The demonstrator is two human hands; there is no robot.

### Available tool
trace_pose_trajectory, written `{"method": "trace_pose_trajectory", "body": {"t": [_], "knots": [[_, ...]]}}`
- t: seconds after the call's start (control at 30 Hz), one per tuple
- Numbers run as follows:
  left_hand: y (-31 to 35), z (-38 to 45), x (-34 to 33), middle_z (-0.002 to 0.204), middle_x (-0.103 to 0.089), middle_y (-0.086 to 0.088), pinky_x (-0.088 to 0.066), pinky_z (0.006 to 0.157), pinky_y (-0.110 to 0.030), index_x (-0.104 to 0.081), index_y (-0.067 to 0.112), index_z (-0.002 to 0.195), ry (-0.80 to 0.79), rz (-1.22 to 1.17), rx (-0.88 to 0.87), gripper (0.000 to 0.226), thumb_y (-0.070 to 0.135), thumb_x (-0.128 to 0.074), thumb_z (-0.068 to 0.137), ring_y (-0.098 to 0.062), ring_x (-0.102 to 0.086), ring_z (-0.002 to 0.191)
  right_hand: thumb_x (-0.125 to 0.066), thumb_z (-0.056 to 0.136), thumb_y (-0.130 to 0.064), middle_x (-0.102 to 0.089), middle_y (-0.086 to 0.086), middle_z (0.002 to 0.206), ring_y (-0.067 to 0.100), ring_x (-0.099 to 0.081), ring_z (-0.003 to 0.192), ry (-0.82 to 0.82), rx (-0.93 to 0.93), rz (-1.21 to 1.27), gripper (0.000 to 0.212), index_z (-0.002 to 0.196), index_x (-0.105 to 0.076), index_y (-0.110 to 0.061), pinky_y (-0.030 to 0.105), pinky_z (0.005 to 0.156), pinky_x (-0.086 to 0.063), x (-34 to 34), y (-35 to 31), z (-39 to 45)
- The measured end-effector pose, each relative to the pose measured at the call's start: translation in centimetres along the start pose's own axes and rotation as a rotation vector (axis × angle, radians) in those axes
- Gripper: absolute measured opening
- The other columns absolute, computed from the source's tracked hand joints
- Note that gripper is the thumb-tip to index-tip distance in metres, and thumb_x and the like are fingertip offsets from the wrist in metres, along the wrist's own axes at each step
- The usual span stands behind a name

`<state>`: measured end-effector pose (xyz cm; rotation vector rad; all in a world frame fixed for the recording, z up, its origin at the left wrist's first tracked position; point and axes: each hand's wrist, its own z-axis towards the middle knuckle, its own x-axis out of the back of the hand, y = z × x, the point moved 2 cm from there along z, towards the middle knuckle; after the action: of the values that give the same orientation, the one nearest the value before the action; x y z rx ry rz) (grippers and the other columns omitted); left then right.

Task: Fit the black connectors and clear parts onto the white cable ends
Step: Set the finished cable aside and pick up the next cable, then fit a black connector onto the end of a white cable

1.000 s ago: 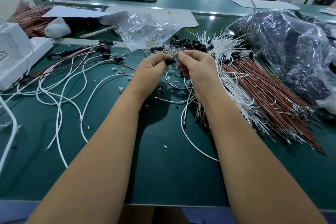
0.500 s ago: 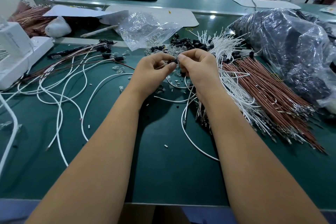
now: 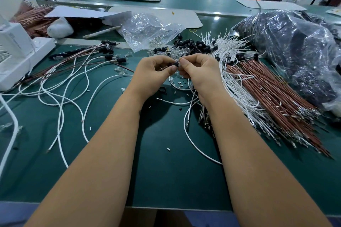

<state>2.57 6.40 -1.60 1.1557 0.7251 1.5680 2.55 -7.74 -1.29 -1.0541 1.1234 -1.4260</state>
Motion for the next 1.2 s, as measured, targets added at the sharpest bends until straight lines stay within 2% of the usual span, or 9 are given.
{"method": "trace_pose_trajectory", "body": {"t": [0.1,0.27,0.47,0.6,0.83,0.97,1.03,1.1,1.2], "knots": [[-0.1,-0.1,0.1,0.075,-0.065,0.004,-0.043,0.065,-0.009,-0.071,0.008,0.100,-0.011,0.010,-0.001,0.014,0.005,-0.067,0.087,0.005,-0.054,0.063,-0.065,0.089,-0.005,-0.066,0.002,0.065,0.008,-0.061,0.059,-0.032,0.003,-0.024,0.016,0.076,-0.066,-0.014,0.020,0.060,-0.051,-0.1,0.1,-0.1],[-0.2,-0.2,0.0,0.086,-0.070,-0.013,-0.047,0.073,-0.016,-0.072,0.007,0.102,-0.037,-0.028,0.010,0.014,0.006,-0.063,0.090,-0.008,-0.056,0.075,-0.064,0.090,-0.003,-0.063,0.001,0.063,0.006,-0.058,0.056,-0.071,0.041,0.015,0.017,0.076,-0.065,-0.012,0.018,0.057,-0.048,-0.2,0.1,-0.2],[-0.5,-0.1,0.0,0.078,-0.063,-0.010,-0.045,0.074,-0.024,-0.073,0.002,0.097,-0.048,-0.038,0.027,0.014,0.006,-0.061,0.091,-0.011,-0.052,0.072,-0.060,0.094,-0.005,-0.060,0.001,0.061,0.007,-0.054,0.054,-0.116,0.027,0.041,0.018,0.076,-0.062,-0.011,0.018,0.056,-0.046,-0.4,0.2,-0.2],[-0.5,-0.1,-0.1,0.080,-0.065,-0.011,-0.046,0.072,-0.023,-0.073,0.011,0.097,-0.027,-0.085,0.018,0.015,0.005,-0.061,0.091,-0.010,-0.053,0.071,-0.059,0.094,-0.006,-0.058,0.001,0.059,0.009,-0.051,0.051,-0.131,0.035,0.037,0.020,0.076,-0.060,-0.011,0.021,0.054,-0.045,-0.4,0.2,-0.3],[-0.7,0.1,-0.2,0.067,-0.067,0.008,-0.047,0.069,-0.017,-0.072,0.022,0.093,-0.005,-0.165,0.007,0.020,0.004,-0.063,0.090,-0.005,-0.055,0.065,-0.056,0.096,-0.004,-0.055,-0.001,0.055,0.008,-0.048,0.048,-0.175,0.047,0.039,0.021,0.075,-0.054,-0.010,0.020,0.050,-0.043,-0.6,-0.1,-0.6],[-0.5,-0.1,-0.5,0.077,-0.067,-0.009,-0.051,0.074,-0.024,-0.073,0.019,0.091,0.007,-0.214,-0.016,0.019,0.005,-0.060,0.091,-0.013,-0.059,0.072,-0.053,0.097,-0.004,-0.054,0.008,0.059,0.010,-0.047,0.047,-0.153,0.059,0.086,0.020,0.077,-0.053,-0.007,0.019,0.047,-0.042,-1.0,-0.4,-0.6],[-0.5,-0.2,-0.6,0.078,-0.066,-0.011,-0.050,0.077,-0.028,-0.073,0.010,0.087,-0.008,-0.214,-0.029,0.017,0.005,-0.058,0.093,-0.015,-0.059,0.073,-0.051,0.099,-0.008,-0.054,0.007,0.060,0.011,-0.048,0.048,-0.126,0.044,0.080,0.020,0.079,-0.055,-0.007,0.020,0.047,-0.043,-1.3,-0.4,-0.5],[-0.5,-0.1,-0.7,0.072,-0.065,-0.001,-0.046,0.073,-0.023,-0.071,0.002,0.088,-0.006,-0.204,-0.026,0.017,0.005,-0.056,0.094,-0.009,-0.055,0.070,-0.042,0.103,-0.014,-0.055,0.006,0.059,0.013,-0.050,0.049,-0.090,-0.005,0.125,0.026,0.084,-0.058,-0.008,0.022,0.047,-0.044,-1.6,-0.4,-0.4],[-0.5,0.0,-0.6,0.064,-0.060,0.015,-0.041,0.064,-0.011,-0.072,0.014,0.090,0.036,-0.201,0.012,0.019,0.011,-0.054,0.096,0.001,-0.048,0.061,-0.032,0.105,-0.015,-0.059,0.006,0.059,0.018,-0.053,0.053,-0.079,-0.067,0.255,0.032,0.092,-0.061,-0.008,0.027,0.051,-0.045,-1.6,-0.5,-0.2]]}}
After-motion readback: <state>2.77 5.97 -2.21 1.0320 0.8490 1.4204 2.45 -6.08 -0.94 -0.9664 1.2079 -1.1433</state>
